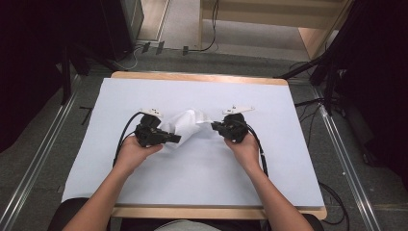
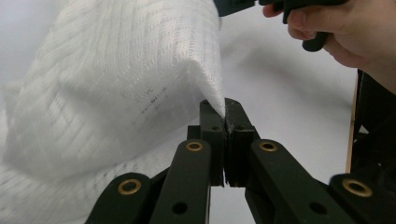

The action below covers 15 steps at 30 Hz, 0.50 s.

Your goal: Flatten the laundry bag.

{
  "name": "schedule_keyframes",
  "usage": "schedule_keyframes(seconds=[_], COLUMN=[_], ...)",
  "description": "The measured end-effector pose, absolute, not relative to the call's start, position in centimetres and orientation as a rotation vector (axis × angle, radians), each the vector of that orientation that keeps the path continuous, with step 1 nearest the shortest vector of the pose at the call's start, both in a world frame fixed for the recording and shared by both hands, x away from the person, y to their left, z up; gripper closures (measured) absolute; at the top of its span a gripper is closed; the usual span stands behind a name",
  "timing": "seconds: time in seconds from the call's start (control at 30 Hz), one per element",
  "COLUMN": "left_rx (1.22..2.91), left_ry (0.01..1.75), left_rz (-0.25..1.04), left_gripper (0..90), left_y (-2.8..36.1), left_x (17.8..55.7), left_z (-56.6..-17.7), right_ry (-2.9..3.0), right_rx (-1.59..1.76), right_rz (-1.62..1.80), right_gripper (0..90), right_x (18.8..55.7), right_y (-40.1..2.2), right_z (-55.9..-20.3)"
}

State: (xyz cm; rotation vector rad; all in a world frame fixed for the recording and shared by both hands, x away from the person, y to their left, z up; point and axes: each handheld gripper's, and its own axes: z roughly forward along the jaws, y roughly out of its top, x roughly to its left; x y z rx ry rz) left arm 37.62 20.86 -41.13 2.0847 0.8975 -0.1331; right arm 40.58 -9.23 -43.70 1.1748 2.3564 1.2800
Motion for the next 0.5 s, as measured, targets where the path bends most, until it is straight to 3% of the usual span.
schedule_keyframes(seconds=[0.5], left_rx=[1.886], left_ry=[1.1], left_rz=[-0.092], left_gripper=[89.5], left_y=[27.2], left_x=[38.7], left_z=[-40.8], right_ry=[2.304], right_rx=[1.292], right_rz=[1.299], right_gripper=[89.2], right_x=[41.3], right_y=[-12.7], right_z=[-42.6])
